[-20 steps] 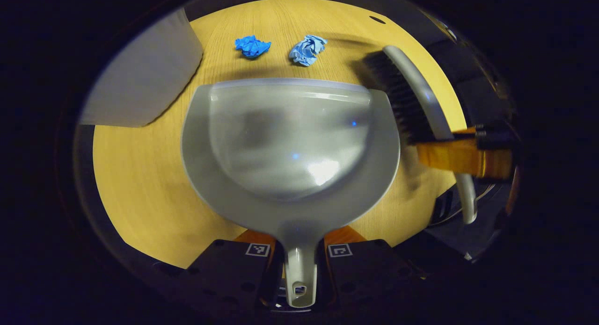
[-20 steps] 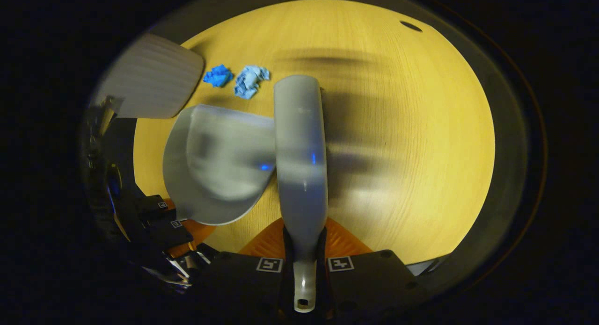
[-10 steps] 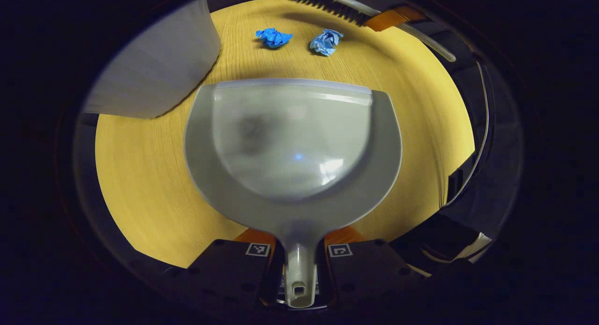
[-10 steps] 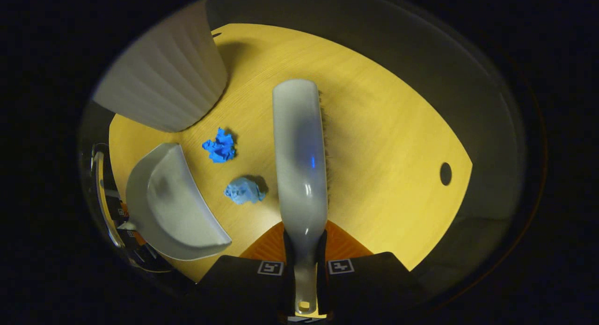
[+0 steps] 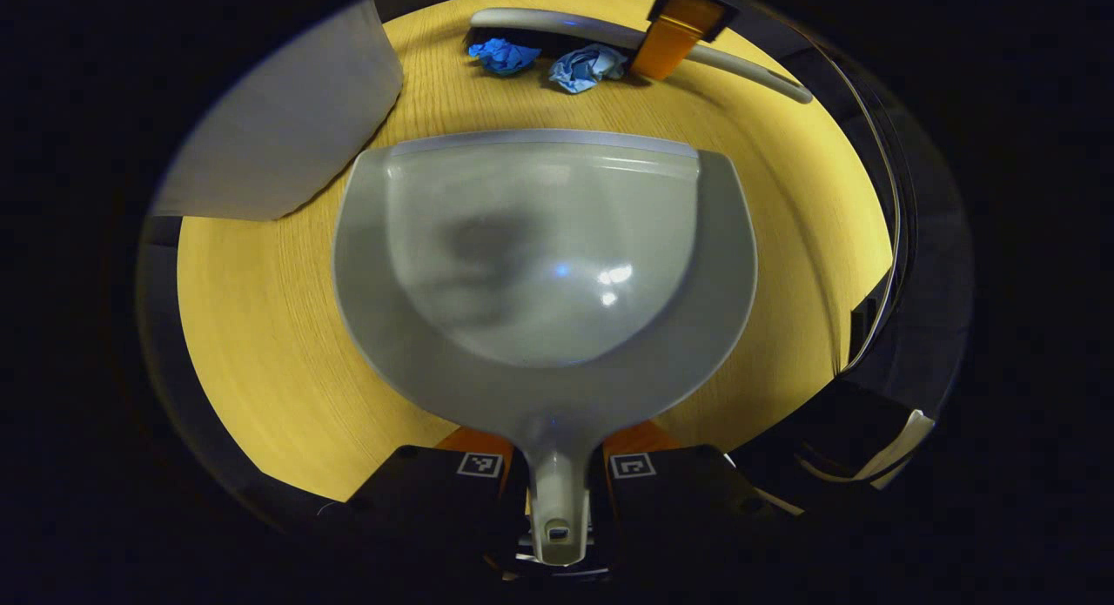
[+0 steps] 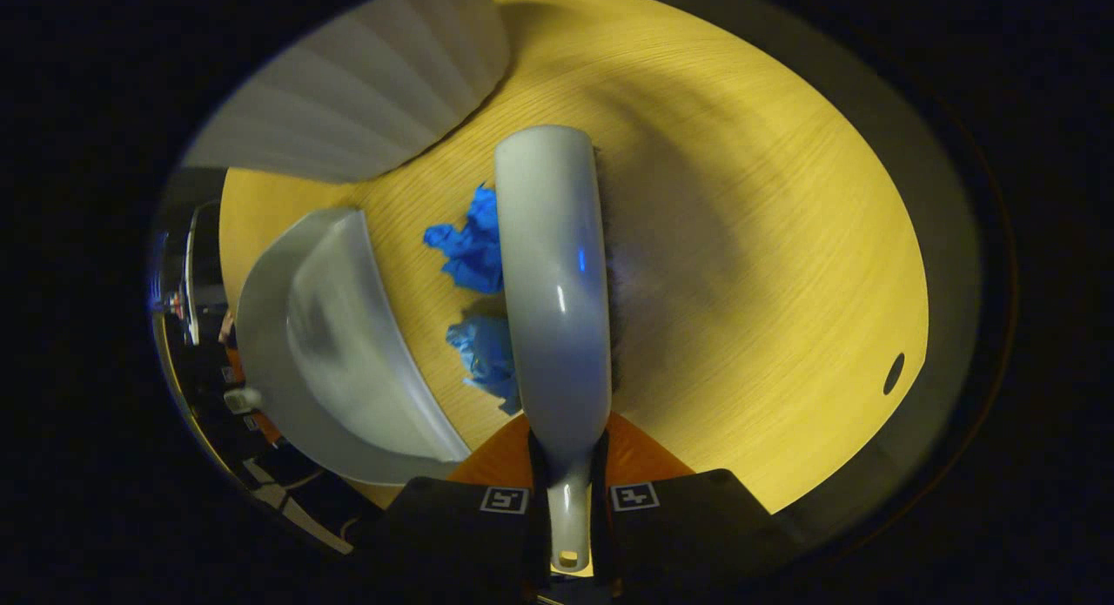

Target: Pick up the small broom and dustpan from the desktop, sweep the trash into the dustpan with the broom, and then empty the trash into the garbage bin.

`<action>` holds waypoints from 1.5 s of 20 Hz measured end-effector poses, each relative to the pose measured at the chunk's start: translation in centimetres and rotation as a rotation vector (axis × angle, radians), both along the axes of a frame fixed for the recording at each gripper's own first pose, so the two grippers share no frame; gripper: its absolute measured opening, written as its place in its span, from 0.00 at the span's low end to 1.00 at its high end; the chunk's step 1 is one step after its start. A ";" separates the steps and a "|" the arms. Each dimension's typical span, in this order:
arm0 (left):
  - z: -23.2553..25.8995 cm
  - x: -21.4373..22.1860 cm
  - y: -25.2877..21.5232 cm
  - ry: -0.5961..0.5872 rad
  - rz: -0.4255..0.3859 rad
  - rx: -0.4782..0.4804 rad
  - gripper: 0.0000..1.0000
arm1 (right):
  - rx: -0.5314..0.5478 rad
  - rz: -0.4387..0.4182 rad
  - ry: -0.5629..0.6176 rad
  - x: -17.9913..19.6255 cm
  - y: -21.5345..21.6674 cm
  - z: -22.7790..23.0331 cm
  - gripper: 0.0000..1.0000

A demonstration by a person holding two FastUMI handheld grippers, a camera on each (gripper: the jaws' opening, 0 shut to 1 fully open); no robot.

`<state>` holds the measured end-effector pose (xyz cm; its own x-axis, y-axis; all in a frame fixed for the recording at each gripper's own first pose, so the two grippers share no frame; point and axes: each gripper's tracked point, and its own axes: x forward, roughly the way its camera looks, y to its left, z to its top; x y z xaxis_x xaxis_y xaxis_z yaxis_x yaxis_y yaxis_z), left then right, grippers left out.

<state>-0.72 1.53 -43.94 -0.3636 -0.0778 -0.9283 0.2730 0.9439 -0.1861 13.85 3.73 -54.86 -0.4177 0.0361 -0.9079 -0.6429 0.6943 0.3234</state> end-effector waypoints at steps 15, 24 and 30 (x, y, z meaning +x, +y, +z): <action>0.8 1.1 0.7 -0.160 -0.032 -0.059 0.29 | 0.420 -0.504 0.122 -3.7 1.3 5.8 0.20; 10.8 3.5 0.0 -0.542 0.099 -0.252 0.29 | 0.781 -1.016 -0.284 -6.6 1.3 8.1 0.19; 20.4 10.0 3.7 -0.808 0.070 -0.215 0.28 | 0.946 -1.114 -0.463 -9.6 5.2 1.8 0.19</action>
